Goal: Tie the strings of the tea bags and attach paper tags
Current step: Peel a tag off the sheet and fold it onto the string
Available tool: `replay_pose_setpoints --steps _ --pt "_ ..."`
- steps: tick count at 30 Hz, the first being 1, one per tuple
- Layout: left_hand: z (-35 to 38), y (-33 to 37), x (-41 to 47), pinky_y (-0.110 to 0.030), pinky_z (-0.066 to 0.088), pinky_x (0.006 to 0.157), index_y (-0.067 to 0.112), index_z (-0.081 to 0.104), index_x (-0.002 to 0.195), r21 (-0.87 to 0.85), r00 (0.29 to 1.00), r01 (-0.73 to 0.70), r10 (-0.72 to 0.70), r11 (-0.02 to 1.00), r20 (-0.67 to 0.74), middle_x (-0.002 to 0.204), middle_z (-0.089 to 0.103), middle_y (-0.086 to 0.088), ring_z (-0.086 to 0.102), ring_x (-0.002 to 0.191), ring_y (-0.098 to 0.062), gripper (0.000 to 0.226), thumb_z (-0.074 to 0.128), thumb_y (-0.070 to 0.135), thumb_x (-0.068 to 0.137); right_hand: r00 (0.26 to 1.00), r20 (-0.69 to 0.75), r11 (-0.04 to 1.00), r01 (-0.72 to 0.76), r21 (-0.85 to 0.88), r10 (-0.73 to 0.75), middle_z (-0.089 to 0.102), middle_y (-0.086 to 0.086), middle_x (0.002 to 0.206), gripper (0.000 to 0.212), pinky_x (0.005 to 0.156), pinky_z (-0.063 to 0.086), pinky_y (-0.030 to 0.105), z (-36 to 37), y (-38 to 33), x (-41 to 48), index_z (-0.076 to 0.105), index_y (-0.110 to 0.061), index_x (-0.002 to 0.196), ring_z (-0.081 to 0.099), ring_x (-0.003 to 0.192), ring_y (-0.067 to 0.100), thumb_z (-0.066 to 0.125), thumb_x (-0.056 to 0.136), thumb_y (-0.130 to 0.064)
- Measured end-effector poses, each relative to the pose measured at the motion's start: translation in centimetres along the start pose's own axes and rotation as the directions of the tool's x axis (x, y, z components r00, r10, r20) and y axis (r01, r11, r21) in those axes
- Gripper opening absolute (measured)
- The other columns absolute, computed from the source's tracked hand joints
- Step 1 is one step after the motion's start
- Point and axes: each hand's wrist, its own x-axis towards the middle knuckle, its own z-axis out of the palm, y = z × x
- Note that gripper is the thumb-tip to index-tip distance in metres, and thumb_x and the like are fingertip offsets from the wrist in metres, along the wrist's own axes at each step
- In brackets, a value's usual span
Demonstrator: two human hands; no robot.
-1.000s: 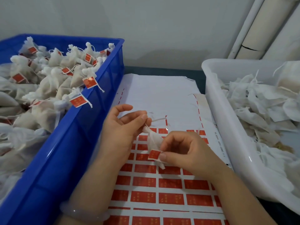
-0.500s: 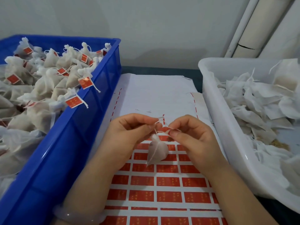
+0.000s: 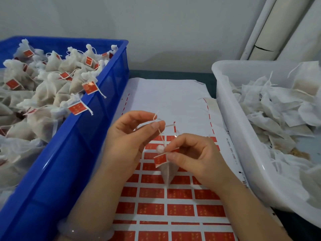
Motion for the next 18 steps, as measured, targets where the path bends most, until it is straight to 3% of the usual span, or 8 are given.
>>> replay_pose_setpoints --steps 6,10,12,18 --pt "-0.10 -0.13 0.06 -0.023 0.055 0.061 0.023 0.064 0.073 -0.020 0.998 0.010 -0.011 1.000 -0.056 0.082 0.073 0.000 0.072 0.079 -0.020 0.027 0.076 0.027 0.048 0.998 0.063 0.999 -0.030 0.031 0.028 0.070 -0.010 0.079 0.022 0.067 0.052 0.015 -0.10 -0.16 -0.09 0.069 -0.026 0.078 0.067 0.079 0.009 0.064 0.080 -0.004" --pt "-0.28 -0.24 0.04 -0.022 0.055 0.062 0.022 0.066 0.063 0.023 1.000 0.006 -0.006 1.000 0.004 0.082 0.073 -0.003 0.072 0.078 -0.020 0.007 0.069 0.017 0.060 0.995 0.082 0.998 -0.050 0.028 0.048 0.071 -0.008 0.079 0.022 0.069 0.053 0.017 -0.13 -0.18 -0.01 0.071 -0.031 0.076 0.068 0.080 0.011 0.065 0.078 -0.010" --pt "-0.46 -0.10 0.02 -0.021 0.055 0.063 0.023 0.073 0.066 0.039 0.999 -0.011 0.009 0.999 0.040 0.083 0.074 -0.003 0.072 0.080 -0.020 0.009 0.067 0.016 0.062 0.996 0.076 0.998 -0.047 0.042 0.044 0.071 -0.006 0.080 0.022 0.069 0.053 0.018 -0.15 -0.20 0.00 0.071 -0.030 0.074 0.068 0.079 0.011 0.065 0.077 -0.010" --pt "-0.26 -0.06 -0.09 -0.020 0.055 0.060 0.029 0.076 0.076 0.144 0.999 0.008 -0.014 0.990 0.046 0.081 0.074 0.001 0.072 0.076 -0.017 0.019 0.066 0.022 0.062 0.996 -0.089 0.997 0.003 0.076 0.004 0.070 -0.008 0.081 0.025 0.075 0.055 0.024 -0.61 0.04 0.15 0.072 -0.029 0.078 0.067 0.083 0.013 0.055 0.079 -0.010"
